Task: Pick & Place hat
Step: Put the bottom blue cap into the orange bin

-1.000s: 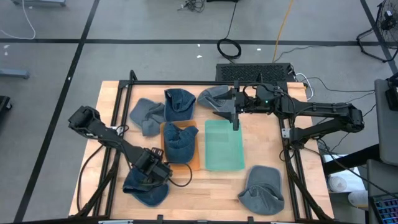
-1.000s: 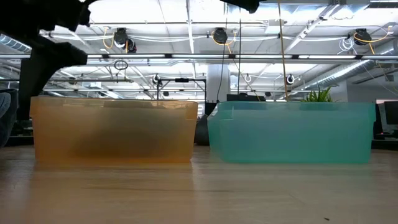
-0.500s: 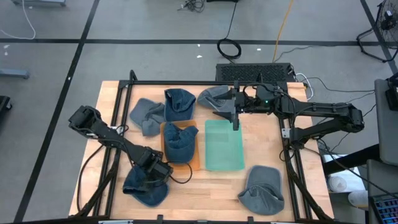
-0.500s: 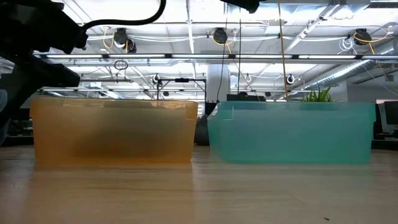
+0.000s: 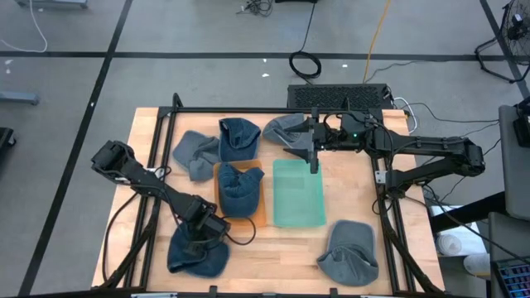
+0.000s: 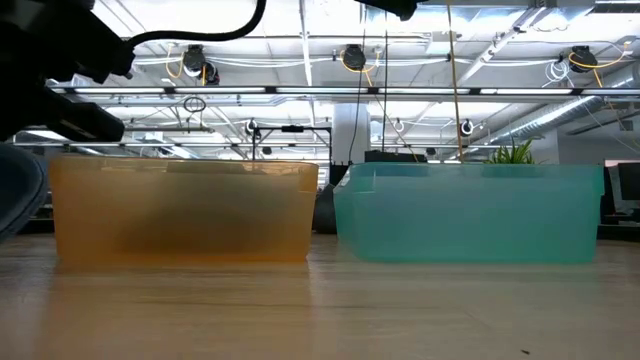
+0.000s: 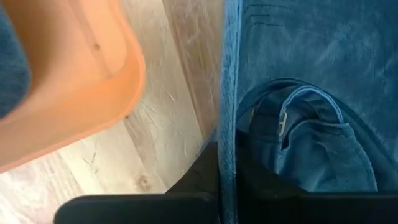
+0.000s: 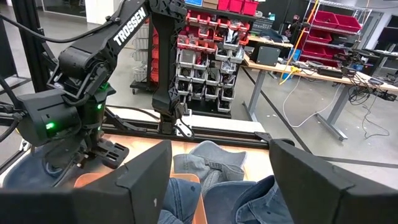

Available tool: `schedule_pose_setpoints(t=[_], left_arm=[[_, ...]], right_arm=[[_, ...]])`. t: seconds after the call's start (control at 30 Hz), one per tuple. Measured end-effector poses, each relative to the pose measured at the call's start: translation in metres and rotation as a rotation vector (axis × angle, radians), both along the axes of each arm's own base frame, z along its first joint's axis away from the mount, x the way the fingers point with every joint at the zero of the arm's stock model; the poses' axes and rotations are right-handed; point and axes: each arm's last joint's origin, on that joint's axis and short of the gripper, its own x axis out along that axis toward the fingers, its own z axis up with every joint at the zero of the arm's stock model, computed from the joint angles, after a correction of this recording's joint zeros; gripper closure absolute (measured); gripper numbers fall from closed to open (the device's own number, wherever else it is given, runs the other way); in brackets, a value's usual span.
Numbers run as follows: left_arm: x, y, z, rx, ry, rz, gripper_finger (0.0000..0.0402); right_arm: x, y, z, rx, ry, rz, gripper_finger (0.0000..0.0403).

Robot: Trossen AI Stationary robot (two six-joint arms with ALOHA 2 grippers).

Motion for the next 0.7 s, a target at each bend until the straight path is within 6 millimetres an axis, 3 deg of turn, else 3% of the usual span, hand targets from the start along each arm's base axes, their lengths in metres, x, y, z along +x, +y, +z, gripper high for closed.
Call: schedule_pose_setpoints(t=[0.4, 0.7], left_arm=[[-0.005, 0.001, 0.001, -0.027, 0.073, 0.007, 0.0390], [-0.010, -0.004, 0.021, 0.032, 0.149, 0.003, 0.0390]], right_arm=[[0.000, 0.000, 0.000, 0.000, 0.000, 0.000, 0.0148], [0.000, 0.000, 0.000, 0.000, 0.000, 0.000, 0.0149]])
